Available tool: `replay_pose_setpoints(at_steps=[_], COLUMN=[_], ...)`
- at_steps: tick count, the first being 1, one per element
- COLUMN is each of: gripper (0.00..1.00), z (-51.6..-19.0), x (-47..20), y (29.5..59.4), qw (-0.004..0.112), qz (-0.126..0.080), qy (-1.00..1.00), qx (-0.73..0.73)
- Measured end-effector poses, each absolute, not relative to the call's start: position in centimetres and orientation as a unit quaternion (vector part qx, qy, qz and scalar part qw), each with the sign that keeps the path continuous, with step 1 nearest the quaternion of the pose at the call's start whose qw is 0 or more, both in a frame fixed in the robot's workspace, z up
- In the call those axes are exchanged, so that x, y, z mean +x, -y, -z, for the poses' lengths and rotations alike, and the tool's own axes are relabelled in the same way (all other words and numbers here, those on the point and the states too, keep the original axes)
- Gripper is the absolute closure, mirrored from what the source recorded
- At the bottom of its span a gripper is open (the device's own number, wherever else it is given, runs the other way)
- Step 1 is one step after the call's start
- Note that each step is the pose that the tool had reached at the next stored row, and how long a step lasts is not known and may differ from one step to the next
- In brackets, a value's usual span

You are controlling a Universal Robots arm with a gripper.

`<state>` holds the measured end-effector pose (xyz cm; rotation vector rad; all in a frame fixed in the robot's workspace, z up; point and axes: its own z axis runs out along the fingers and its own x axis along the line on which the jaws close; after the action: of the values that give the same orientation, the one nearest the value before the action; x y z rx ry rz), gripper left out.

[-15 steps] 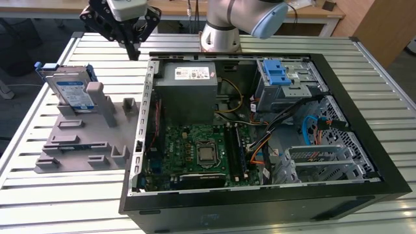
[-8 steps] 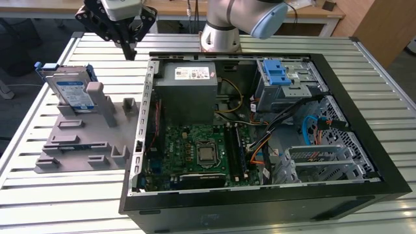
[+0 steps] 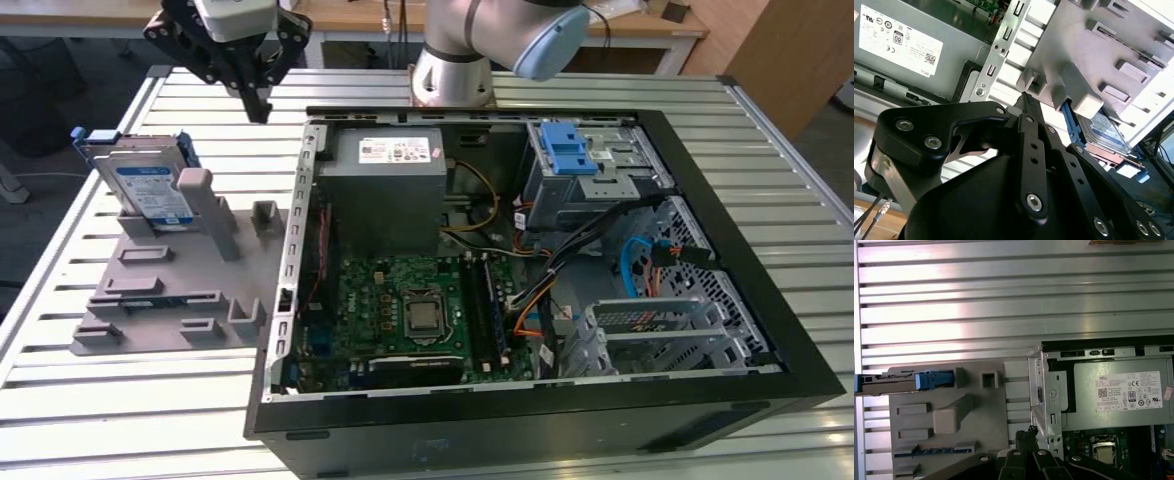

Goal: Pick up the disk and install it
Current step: 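Reach for the disk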

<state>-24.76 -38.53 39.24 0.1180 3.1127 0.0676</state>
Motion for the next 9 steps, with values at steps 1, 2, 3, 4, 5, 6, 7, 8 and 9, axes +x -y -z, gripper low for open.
replay_pose_setpoints(at_steps=[1, 2, 3, 4, 5, 6, 7, 8, 9], gripper=[0.89, 0.89, 0.89, 0.89, 0.89, 0.89, 0.89, 0.89, 0.89], z=[-39.24, -39.24, -39.24, -39.24, -39.24, -39.24, -39.23, -39.23, -39.23], x=[-24.86, -24.96, -25.06, -25.16, -25.26, -25.35, -25.45, -25.55, -25.66], y=[38.52, 38.50, 38.49, 38.48, 38.47, 38.45, 38.44, 38.43, 38.41], qw=[0.013, 0.013, 0.013, 0.013, 0.013, 0.013, 0.013, 0.013, 0.013], qz=[-0.022, -0.022, -0.022, -0.022, -0.022, -0.022, -0.022, -0.022, -0.022], qy=[-0.999, -0.999, -0.999, -0.999, -0.999, -0.999, -0.999, -0.999, -0.999], qx=[0.038, 0.038, 0.038, 0.038, 0.038, 0.038, 0.038, 0.038, 0.038])
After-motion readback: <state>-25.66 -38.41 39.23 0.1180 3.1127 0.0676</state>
